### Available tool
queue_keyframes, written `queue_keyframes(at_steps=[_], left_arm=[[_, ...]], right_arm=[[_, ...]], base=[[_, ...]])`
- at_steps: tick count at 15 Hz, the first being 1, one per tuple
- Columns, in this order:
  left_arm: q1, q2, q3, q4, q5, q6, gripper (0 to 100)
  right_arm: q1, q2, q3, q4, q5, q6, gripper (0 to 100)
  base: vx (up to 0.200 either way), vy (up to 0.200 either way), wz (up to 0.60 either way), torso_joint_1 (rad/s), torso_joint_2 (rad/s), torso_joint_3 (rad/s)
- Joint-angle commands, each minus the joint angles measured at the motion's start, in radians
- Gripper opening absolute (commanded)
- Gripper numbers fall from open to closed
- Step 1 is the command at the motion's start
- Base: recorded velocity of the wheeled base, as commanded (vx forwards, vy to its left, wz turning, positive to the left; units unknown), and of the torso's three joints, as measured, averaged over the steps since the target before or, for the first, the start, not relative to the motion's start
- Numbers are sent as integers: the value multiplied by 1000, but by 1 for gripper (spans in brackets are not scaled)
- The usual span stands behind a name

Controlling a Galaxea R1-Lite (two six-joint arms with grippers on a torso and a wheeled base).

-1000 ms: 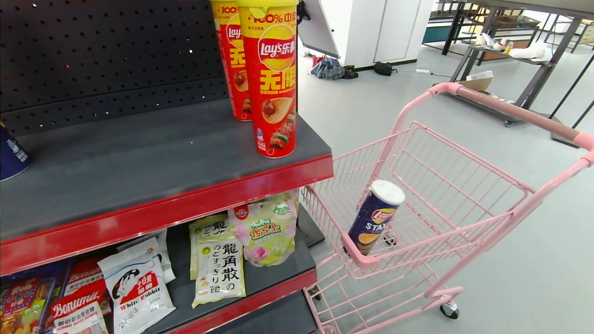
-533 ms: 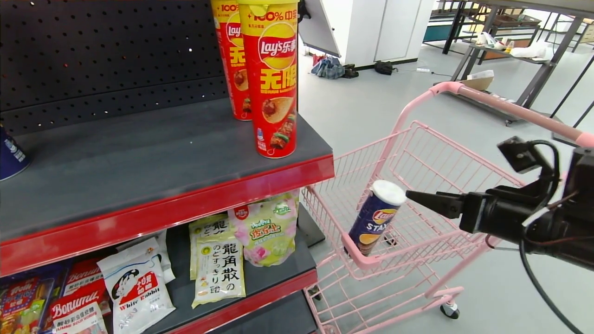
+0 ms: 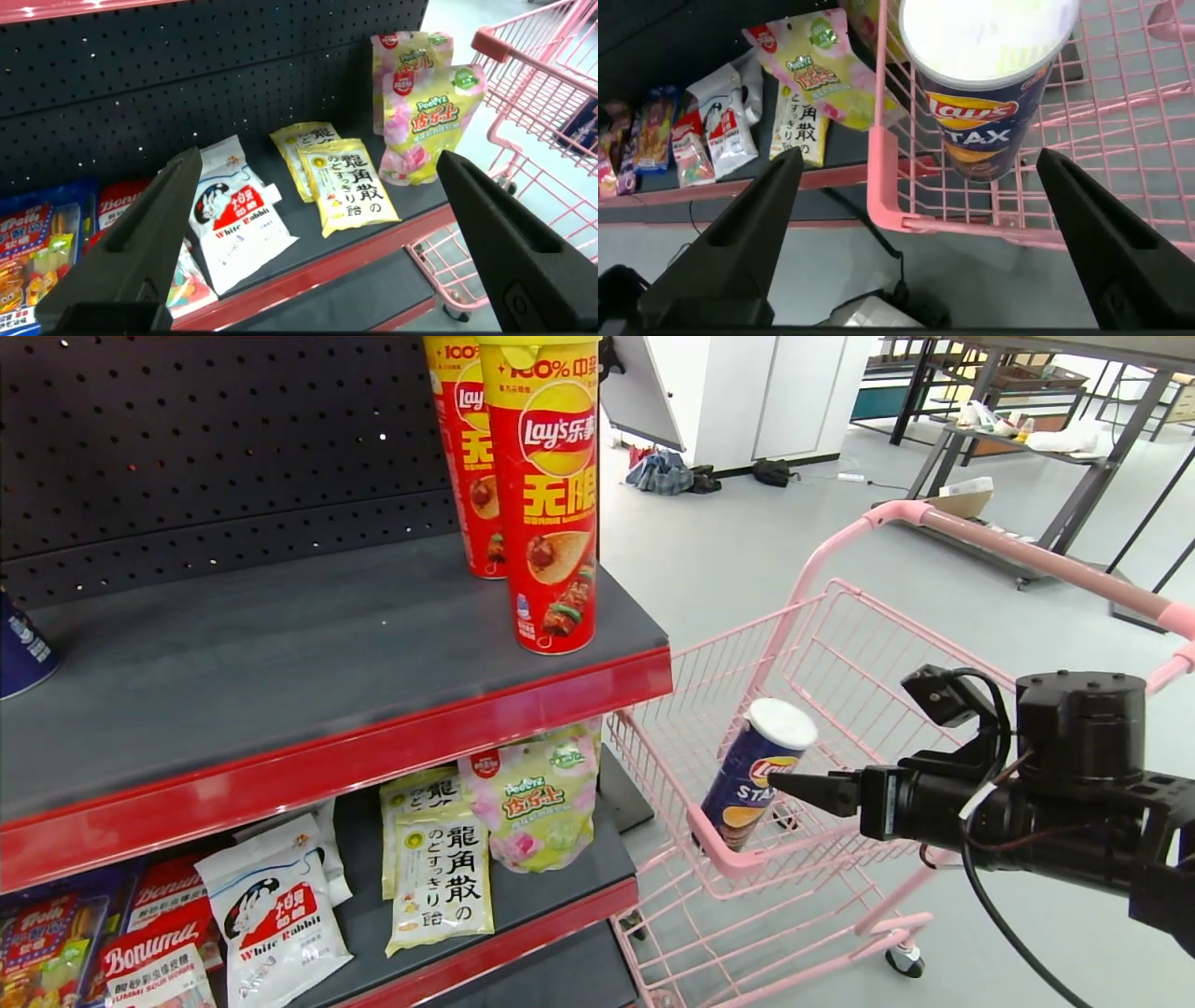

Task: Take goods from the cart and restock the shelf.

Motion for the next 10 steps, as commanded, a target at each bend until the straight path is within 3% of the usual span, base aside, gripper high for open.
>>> queue_keyframes(at_steps=[1,4,7,10], left_arm=[[0,1,0,0,0,-1,100],[0,1,0,0,0,-1,100],[0,1,0,-1,0,-1,100],[0,1,0,0,0,-1,100]], right_arm=[[2,55,-25,0,2,-5,100],[1,138,-67,-28,0,-10,100],[2,230,-68,-161,0,-53,100],[5,285,-85,-172,-4,-87,100]], base=[[0,0,0,0,0,0],[0,0,0,0,0,0],[0,0,0,0,0,0],[0,0,0,0,0,0]])
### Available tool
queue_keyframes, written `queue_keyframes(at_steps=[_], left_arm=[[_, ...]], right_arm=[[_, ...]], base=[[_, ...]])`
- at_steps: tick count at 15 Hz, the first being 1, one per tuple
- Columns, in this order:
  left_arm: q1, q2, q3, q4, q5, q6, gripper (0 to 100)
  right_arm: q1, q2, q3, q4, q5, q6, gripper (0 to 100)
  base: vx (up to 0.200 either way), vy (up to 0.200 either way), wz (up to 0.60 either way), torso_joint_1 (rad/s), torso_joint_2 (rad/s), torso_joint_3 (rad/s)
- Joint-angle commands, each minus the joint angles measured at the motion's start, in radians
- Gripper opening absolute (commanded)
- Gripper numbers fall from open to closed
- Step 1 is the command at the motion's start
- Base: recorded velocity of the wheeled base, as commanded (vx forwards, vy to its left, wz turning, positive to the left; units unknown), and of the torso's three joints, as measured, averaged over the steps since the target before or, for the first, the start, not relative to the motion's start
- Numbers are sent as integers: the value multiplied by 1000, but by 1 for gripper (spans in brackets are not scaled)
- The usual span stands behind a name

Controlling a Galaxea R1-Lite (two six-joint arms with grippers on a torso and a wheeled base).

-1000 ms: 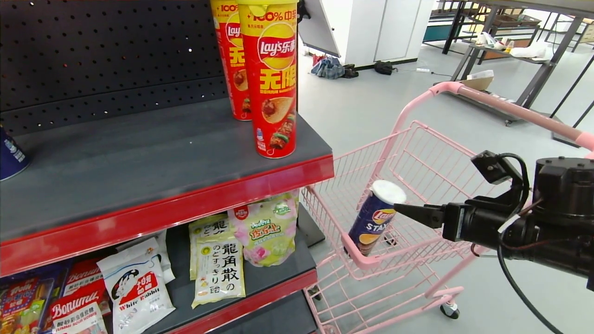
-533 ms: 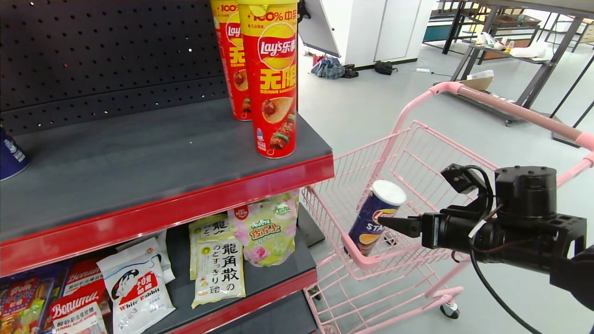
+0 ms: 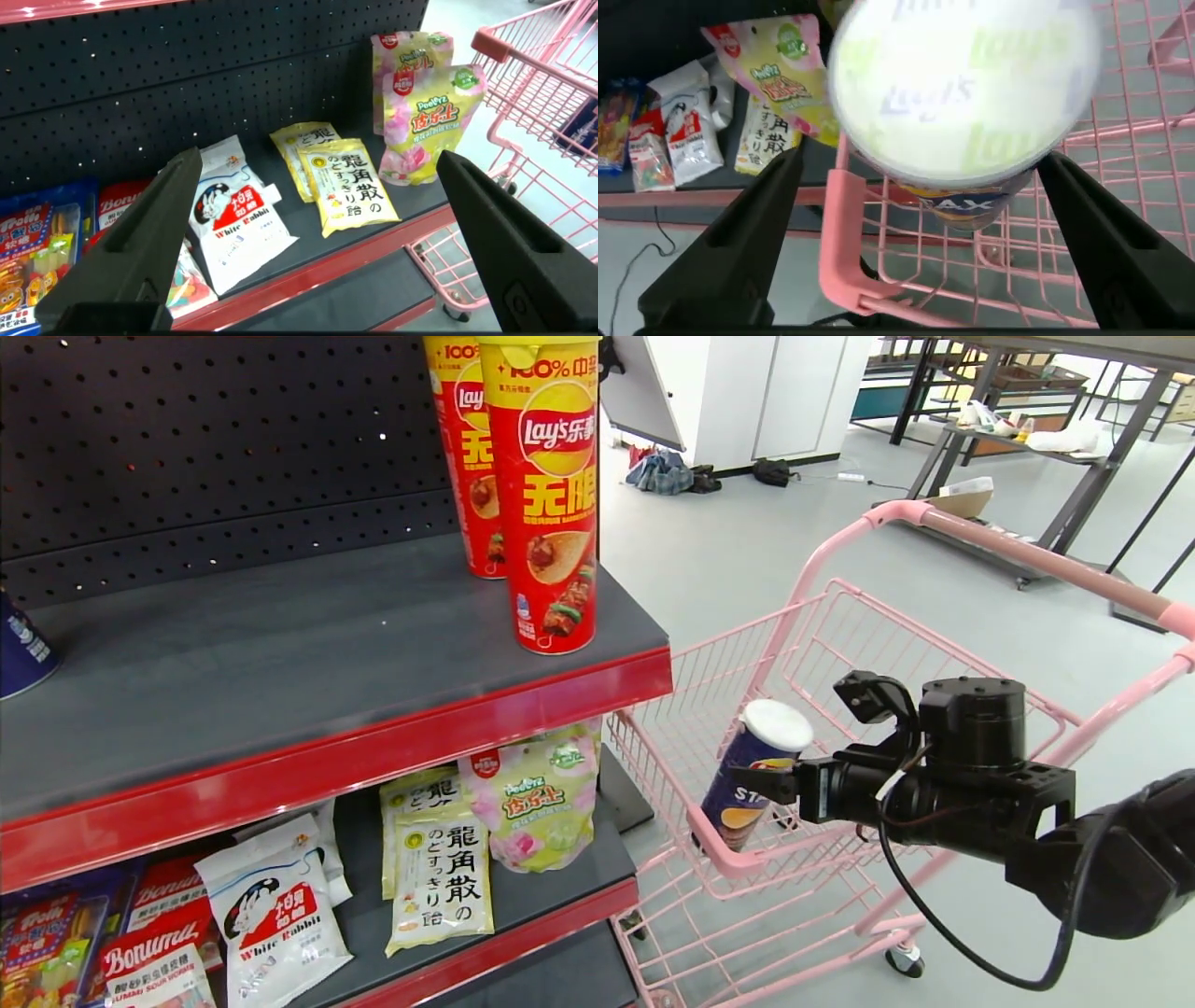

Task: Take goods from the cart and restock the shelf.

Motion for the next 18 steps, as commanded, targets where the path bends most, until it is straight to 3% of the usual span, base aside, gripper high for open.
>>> queue_keyframes(at_steps=[1,5,8,12,13,18], left_arm=[[0,1,0,1,0,0,100],[0,1,0,1,0,0,100],[0,1,0,1,0,0,100],[0,1,0,-1,0,0,100],[0,1,0,-1,0,0,100],[0,1,0,-1,0,1,100]], right_arm=[[2,54,-13,-1,-1,-13,100],[-4,116,-84,-4,-5,-35,100],[-18,201,-123,-119,-27,-50,100],[-16,267,-150,-167,-41,-53,100],[-16,293,-162,-202,-47,-71,0],[-16,313,-203,-216,-45,-74,0]], base=[[0,0,0,0,0,0],[0,0,0,0,0,0],[0,0,0,0,0,0],[0,0,0,0,0,0],[0,0,0,0,0,0],[0,0,0,0,0,0]])
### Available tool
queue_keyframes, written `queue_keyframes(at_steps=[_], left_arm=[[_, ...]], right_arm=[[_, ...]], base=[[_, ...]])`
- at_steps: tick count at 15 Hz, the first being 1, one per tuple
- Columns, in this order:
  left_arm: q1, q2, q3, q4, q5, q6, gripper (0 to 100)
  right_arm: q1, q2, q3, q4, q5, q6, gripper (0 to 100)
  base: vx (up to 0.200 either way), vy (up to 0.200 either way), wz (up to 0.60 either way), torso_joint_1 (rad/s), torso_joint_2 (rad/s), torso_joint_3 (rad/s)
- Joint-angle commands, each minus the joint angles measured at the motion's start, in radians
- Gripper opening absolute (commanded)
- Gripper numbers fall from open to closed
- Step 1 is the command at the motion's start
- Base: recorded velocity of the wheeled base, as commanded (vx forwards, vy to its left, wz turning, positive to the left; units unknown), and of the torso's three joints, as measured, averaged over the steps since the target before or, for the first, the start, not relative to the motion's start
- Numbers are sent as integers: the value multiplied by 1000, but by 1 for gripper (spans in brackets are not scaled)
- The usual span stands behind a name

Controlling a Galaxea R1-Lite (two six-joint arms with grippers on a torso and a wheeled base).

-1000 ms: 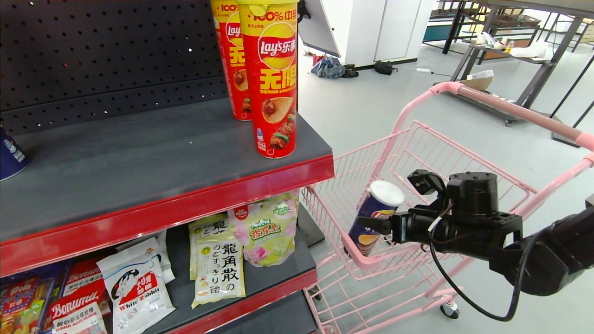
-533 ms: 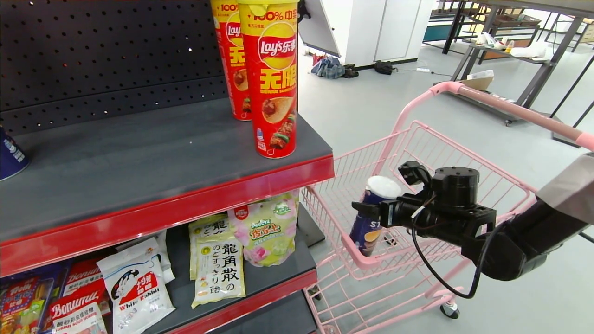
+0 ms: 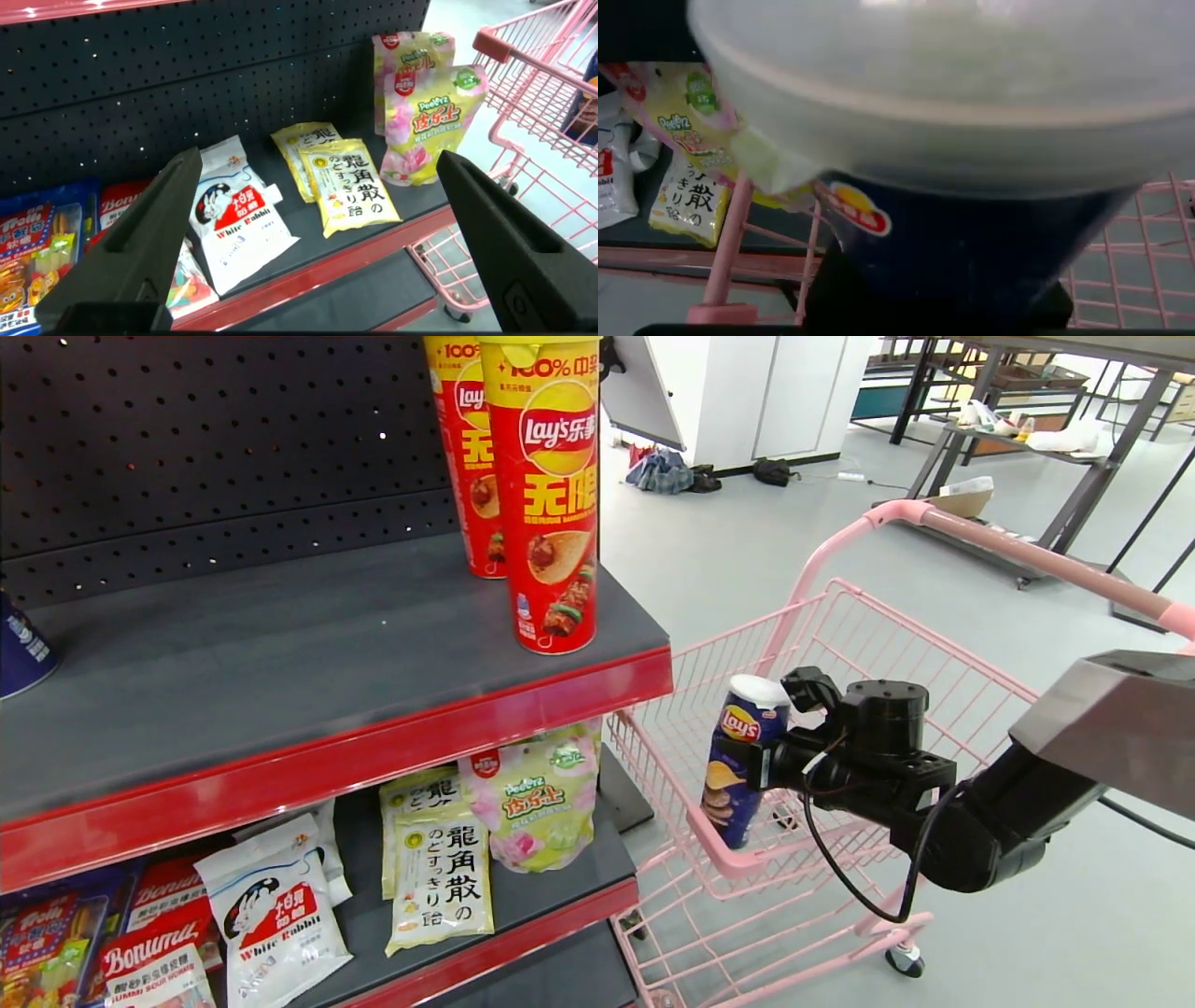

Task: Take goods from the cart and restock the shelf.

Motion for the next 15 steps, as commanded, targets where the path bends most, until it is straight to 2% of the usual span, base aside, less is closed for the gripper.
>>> queue_keyframes(at_steps=[1,4,5,6,9,10,11,13,15], left_arm=[[0,1,0,0,0,-1,100],[0,1,0,0,0,-1,100],[0,1,0,0,0,-1,100],[0,1,0,0,0,-1,100],[0,1,0,0,0,-1,100],[0,1,0,0,0,-1,100],[0,1,0,0,0,-2,100],[0,1,0,0,0,-1,100],[0,1,0,0,0,-2,100]], right_arm=[[-1,0,-8,1,0,0,0],[-6,-101,-19,44,0,-26,0],[-36,-213,-36,158,0,-62,0],[-56,-279,-53,216,0,-82,0],[-131,-532,-128,351,0,-151,0],[-133,-538,-130,354,0,-152,0],[-153,-696,-125,448,-15,-154,0],[-231,-955,-97,694,-158,-206,0],[-294,-1136,-90,911,-144,-212,0]], base=[[0,0,0,0,0,0],[0,0,0,0,0,0],[0,0,0,0,0,0],[0,0,0,0,0,0],[0,0,0,0,0,0],[0,0,0,0,0,0],[0,0,0,0,0,0],[0,0,0,0,0,0],[0,0,0,0,0,0]])
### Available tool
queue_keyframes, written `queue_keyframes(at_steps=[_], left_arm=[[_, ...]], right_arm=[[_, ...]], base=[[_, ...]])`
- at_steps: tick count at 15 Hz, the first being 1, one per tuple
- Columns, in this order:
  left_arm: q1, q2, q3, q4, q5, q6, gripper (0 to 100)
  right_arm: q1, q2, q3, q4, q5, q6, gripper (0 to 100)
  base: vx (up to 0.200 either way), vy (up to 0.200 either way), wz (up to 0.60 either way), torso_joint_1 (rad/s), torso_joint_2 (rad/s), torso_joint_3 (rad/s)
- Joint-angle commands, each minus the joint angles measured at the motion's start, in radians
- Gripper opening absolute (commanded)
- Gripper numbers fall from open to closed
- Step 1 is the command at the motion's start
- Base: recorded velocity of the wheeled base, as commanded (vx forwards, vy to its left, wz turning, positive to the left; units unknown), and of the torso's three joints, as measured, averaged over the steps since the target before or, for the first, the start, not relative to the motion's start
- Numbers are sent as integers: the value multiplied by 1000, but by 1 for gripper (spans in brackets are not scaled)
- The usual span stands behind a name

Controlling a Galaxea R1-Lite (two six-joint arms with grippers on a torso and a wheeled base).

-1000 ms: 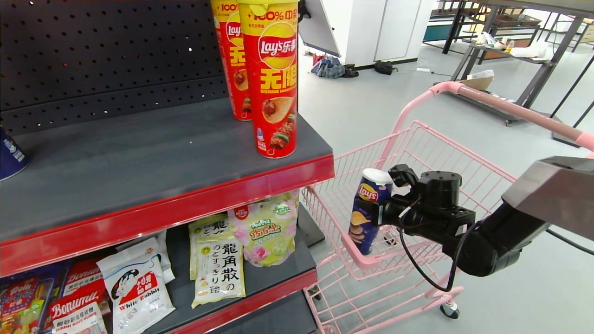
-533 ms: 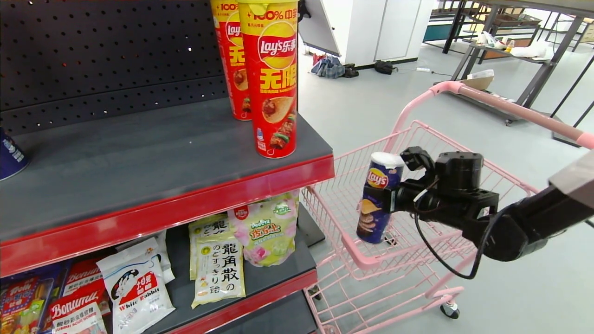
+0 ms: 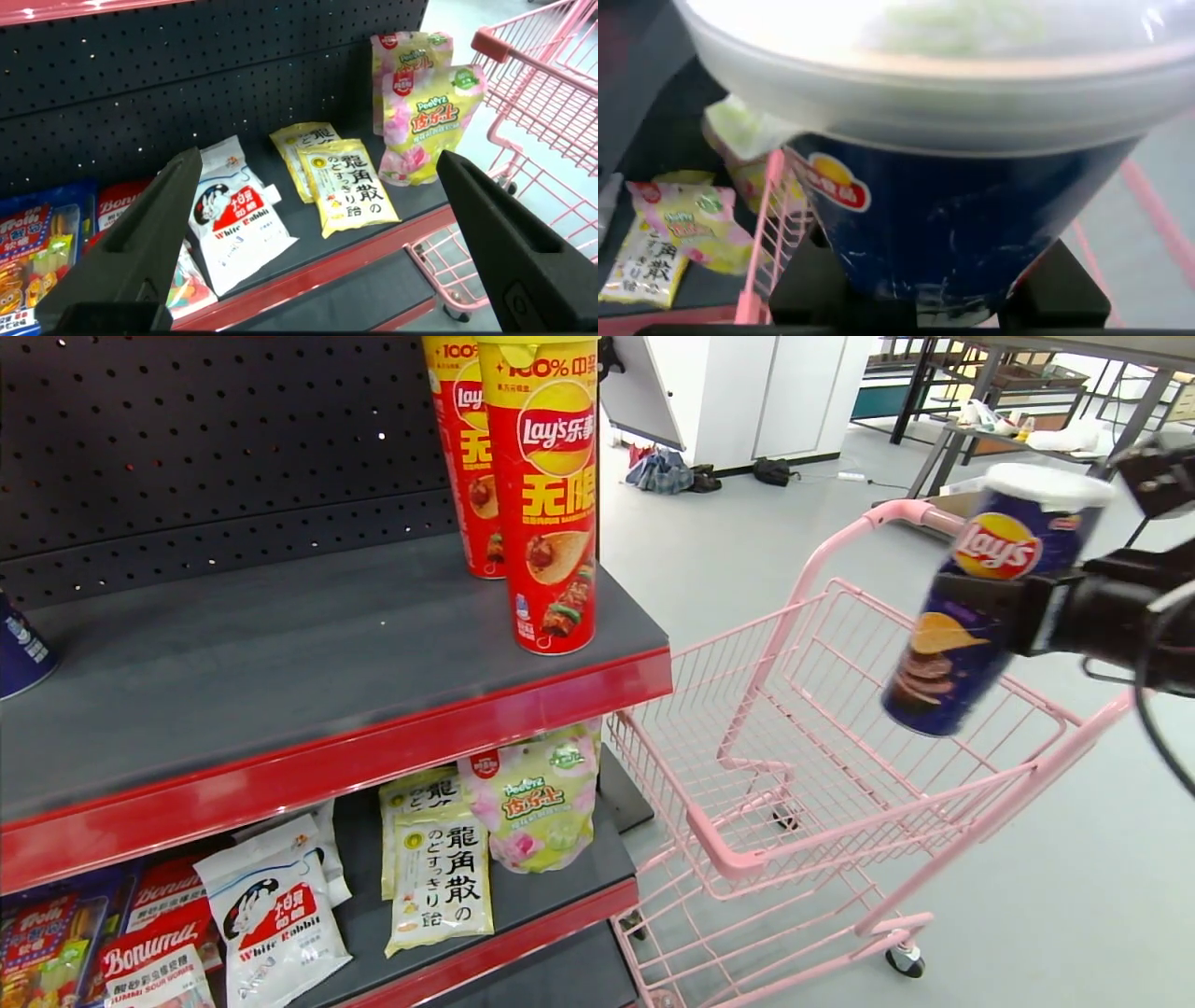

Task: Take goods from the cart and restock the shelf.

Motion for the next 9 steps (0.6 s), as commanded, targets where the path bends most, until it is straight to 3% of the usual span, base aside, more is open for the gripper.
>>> queue_keyframes(at_steps=[1,2,4,9], left_arm=[[0,1,0,0,0,-1,100],[0,1,0,0,0,-1,100],[0,1,0,0,0,-1,100],[0,1,0,0,0,-1,100]], right_arm=[[-148,-399,14,317,-32,-18,0],[-242,-561,11,549,24,22,0],[-289,-687,14,730,55,29,0],[-292,-827,171,735,49,-2,0]], base=[[0,0,0,0,0,0],[0,0,0,0,0,0],[0,0,0,0,0,0],[0,0,0,0,0,0]])
